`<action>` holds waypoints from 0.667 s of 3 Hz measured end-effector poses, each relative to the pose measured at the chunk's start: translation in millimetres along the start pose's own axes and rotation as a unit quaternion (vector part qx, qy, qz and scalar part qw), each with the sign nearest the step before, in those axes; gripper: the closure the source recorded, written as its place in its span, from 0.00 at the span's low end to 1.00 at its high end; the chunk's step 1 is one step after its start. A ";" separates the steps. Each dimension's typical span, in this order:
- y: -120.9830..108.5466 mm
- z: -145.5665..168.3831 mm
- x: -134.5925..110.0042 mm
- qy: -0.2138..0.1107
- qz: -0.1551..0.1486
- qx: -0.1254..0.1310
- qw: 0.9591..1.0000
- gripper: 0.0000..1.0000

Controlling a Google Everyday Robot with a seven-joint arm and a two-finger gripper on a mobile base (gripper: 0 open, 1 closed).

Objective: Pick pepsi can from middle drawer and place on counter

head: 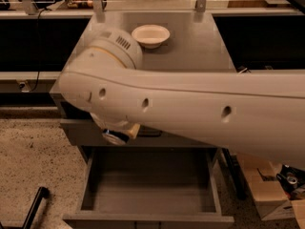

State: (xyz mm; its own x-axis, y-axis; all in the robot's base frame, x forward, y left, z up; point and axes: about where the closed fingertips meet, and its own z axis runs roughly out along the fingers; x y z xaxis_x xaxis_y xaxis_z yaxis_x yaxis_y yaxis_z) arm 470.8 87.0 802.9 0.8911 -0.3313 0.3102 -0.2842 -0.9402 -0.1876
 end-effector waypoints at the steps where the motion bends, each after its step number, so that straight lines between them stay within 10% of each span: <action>1: -13.5 -49.9 47.0 0.023 -0.038 0.005 0.999 1.00; 2: -33.5 -70.0 80.7 0.019 -0.055 0.022 0.998 1.00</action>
Offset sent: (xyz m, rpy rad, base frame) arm 0.0930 0.0068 0.1318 0.0124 -0.0581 0.1621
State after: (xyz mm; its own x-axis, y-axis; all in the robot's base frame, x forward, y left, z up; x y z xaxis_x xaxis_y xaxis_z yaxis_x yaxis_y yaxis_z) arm 527.4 86.2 899.4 0.9018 -0.2292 0.3663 -0.1685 -0.9671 -0.1903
